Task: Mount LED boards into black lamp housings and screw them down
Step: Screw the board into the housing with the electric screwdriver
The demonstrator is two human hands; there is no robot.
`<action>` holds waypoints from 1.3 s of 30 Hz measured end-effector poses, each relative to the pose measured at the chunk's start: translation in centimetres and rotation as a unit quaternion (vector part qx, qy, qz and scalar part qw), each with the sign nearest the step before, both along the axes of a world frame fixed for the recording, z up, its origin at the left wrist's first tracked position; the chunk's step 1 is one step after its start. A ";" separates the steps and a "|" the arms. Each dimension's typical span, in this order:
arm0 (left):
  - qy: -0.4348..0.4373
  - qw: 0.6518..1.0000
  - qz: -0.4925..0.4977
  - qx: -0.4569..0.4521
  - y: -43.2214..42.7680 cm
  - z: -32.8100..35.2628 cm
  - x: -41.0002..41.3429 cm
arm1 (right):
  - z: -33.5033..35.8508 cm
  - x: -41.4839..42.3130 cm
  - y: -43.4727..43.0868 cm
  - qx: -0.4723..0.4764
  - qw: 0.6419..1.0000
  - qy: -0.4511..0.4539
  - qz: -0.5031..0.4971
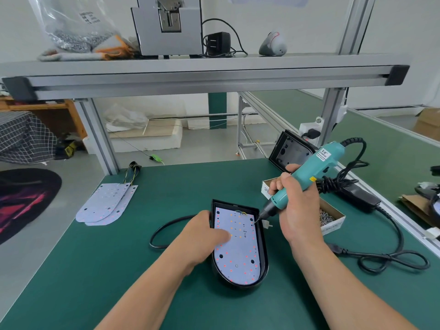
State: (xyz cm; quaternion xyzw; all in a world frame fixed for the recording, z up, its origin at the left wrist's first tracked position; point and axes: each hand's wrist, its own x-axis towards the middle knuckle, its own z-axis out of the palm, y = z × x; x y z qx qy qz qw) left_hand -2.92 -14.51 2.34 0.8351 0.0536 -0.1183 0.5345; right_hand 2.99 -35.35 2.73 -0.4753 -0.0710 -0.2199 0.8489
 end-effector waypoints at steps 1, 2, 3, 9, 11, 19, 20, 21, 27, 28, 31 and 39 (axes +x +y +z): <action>0.001 1.000 0.000 0.001 0.0 0.0 0.0 | -0.1 0.0 0.0 -0.008 1.000 -0.001 -0.001; 0.001 1.000 0.000 0.001 0.0 0.0 0.0 | -0.2 0.0 0.1 -0.016 1.000 -0.001 0.000; -0.001 1.000 -0.002 0.001 0.0 0.0 0.1 | -0.3 0.1 0.1 -0.023 1.000 -0.002 0.001; -0.010 1.000 -0.013 -0.013 0.0 0.0 0.1 | -0.2 -0.4 0.5 -0.142 0.988 -0.047 0.024; -0.009 1.000 -0.015 -0.023 0.0 0.1 0.0 | -0.2 -0.6 0.8 -0.177 0.982 -0.058 0.034; -0.012 0.999 -0.029 -0.026 0.0 -0.1 0.1 | 0.3 -0.6 0.7 -0.138 0.986 -0.034 0.087; -0.012 0.999 -0.029 -0.022 0.0 0.0 0.1 | 0.4 -0.6 0.6 -0.130 0.987 -0.027 0.094; -0.013 0.999 -0.029 -0.019 -0.1 0.0 0.1 | 0.4 -0.6 0.5 -0.122 0.987 -0.020 0.101; -0.011 0.999 -0.029 -0.015 0.0 0.0 0.0 | 0.0 -0.6 0.3 -0.099 0.991 -0.033 0.084; -0.009 0.999 -0.033 -0.018 0.0 0.1 -0.1 | -0.1 -0.6 0.3 -0.100 0.992 -0.038 0.073; 0.004 0.999 -0.028 -0.030 -0.1 0.0 -0.2 | 0.3 -0.6 0.1 -0.097 0.992 -0.064 0.057; 0.026 0.997 0.067 -0.021 1.0 0.7 0.8 | 1.0 -1.0 -0.3 0.067 0.990 -0.040 0.116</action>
